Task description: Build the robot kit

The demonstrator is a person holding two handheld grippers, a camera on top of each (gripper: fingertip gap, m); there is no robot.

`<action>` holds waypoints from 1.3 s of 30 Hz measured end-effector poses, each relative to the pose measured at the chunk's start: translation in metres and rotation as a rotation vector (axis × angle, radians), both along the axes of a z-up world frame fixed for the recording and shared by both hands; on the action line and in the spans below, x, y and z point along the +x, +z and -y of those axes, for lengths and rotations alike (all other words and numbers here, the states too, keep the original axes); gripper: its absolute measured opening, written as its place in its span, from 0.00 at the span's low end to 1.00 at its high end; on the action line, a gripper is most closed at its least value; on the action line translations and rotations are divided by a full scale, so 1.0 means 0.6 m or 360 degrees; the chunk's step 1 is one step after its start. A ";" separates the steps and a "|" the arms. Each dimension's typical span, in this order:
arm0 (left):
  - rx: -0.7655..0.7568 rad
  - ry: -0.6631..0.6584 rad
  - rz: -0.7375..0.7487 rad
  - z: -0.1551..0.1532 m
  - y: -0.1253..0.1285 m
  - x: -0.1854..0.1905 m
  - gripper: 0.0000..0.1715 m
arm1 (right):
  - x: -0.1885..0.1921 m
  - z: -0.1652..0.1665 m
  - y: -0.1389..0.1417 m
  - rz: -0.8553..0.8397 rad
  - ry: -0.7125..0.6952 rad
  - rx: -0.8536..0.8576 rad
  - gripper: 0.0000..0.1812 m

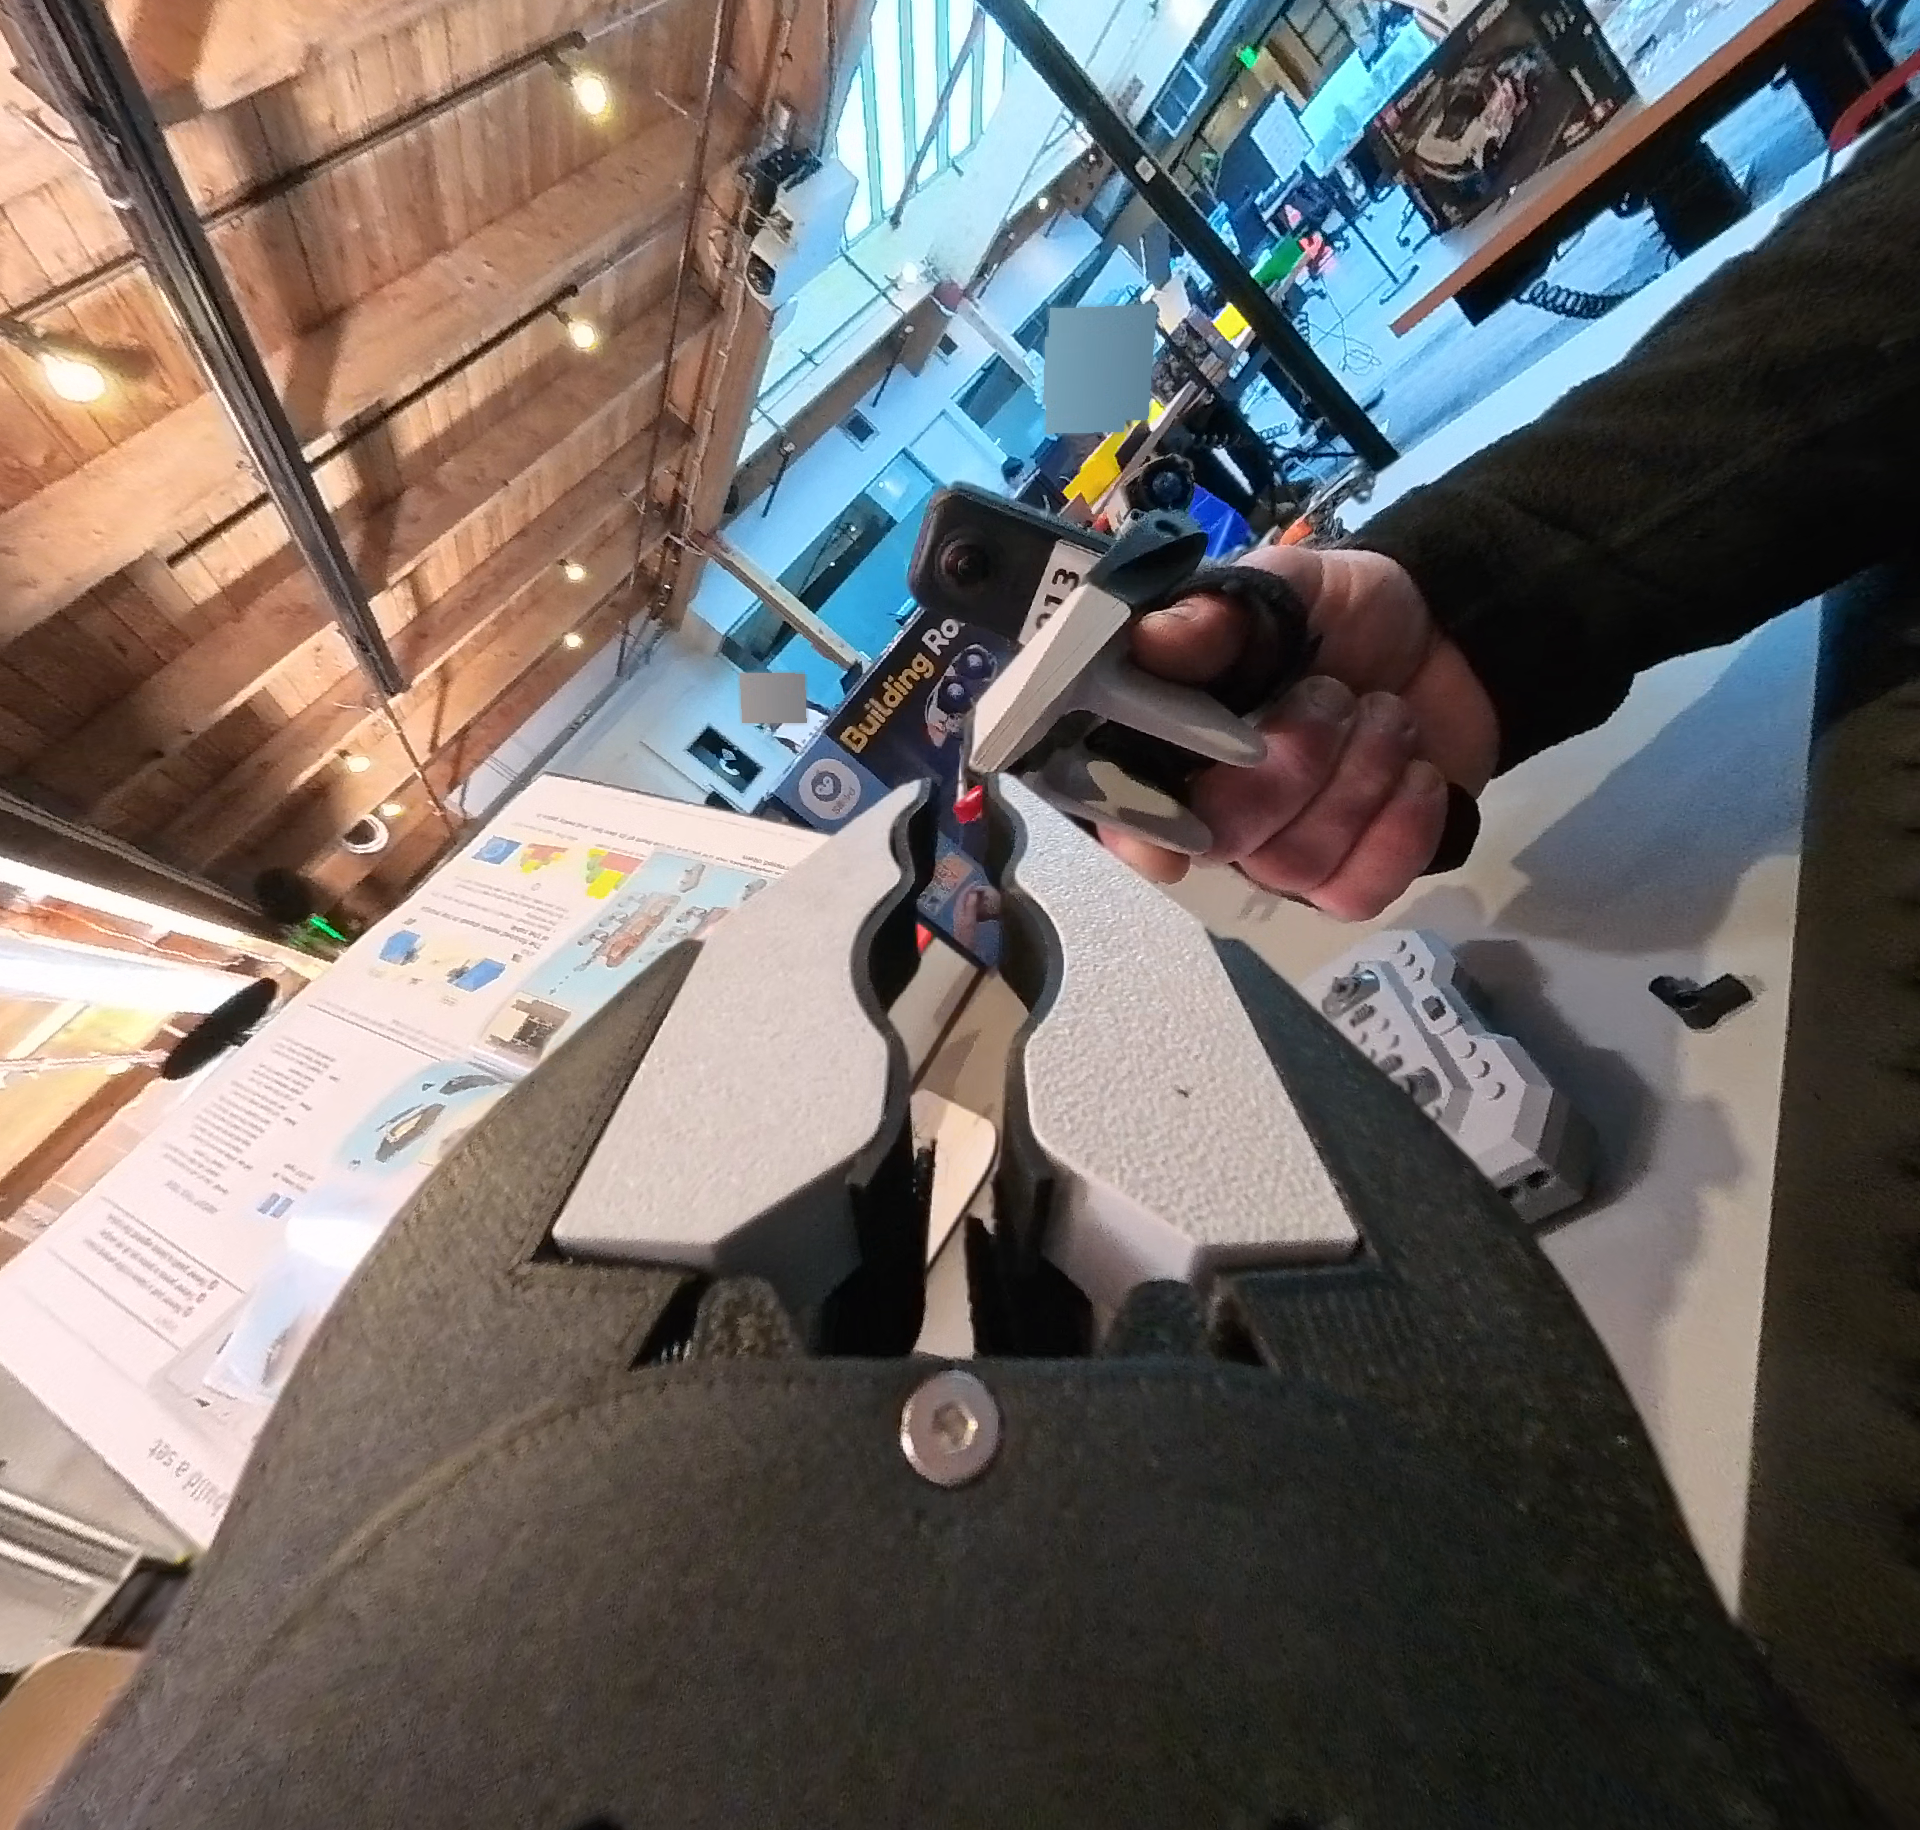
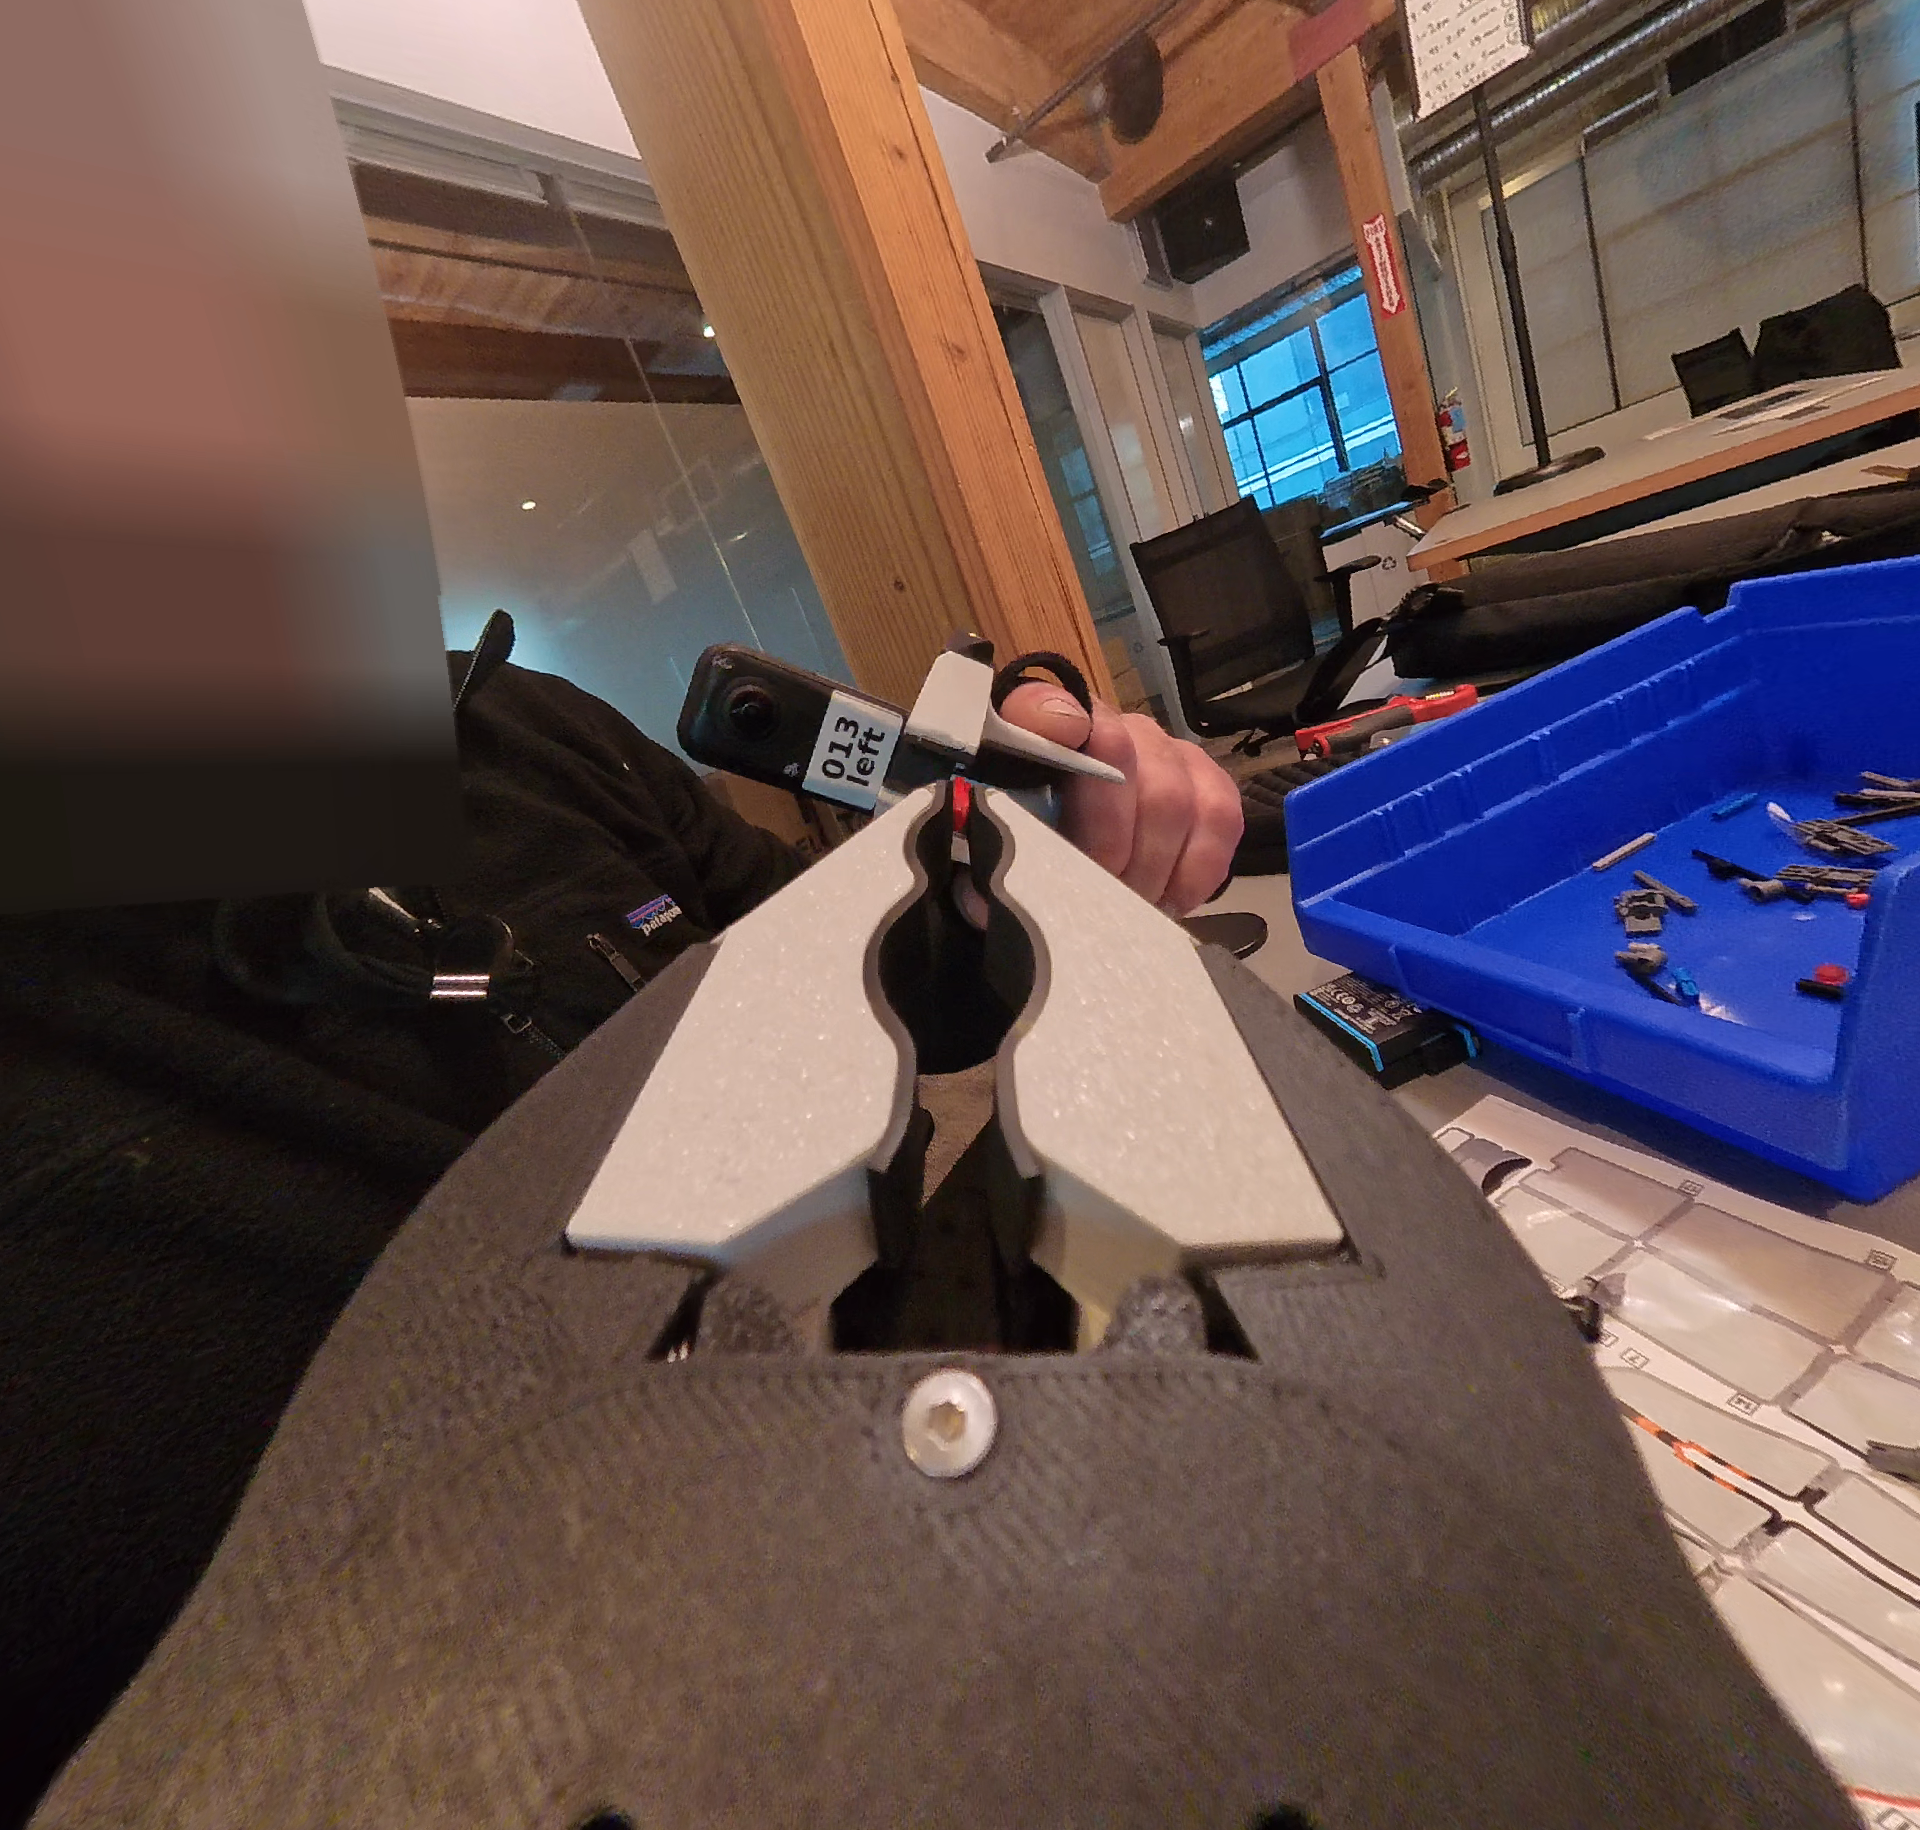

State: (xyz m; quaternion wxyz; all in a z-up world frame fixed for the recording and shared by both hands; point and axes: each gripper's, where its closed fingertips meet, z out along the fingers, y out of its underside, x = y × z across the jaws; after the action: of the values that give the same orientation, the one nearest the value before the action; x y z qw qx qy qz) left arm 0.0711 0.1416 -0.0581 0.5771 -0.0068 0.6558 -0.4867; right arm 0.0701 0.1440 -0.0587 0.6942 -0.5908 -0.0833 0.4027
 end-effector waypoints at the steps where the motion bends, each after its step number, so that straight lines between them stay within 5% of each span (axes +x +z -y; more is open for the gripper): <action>1: 0.0012 -0.0004 -0.0005 0.002 -0.002 -0.001 0.02 | 0.000 0.000 0.000 -0.0003 0.0006 -0.0005 0.00; 27: 0.0068 0.0065 0.0021 0.007 -0.005 0.004 0.00 | -0.003 -0.001 0.000 0.0035 -0.0022 -0.0052 0.00; 32: 0.0034 0.0101 -0.0225 0.000 -0.049 0.017 0.11 | 0.008 -0.002 -0.044 0.0528 -0.0215 -0.0292 0.00; 39: 0.0209 0.0046 -0.0927 0.004 -0.196 0.027 0.22 | 0.024 0.035 -0.142 0.1327 -0.0274 -0.0753 0.01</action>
State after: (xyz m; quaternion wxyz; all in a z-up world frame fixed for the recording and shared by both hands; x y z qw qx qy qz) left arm 0.0872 0.1394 -0.1756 0.3708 -0.1182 0.8236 -0.4125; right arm 0.0844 0.1232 -0.1436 0.4791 -0.8481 -0.2112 0.0808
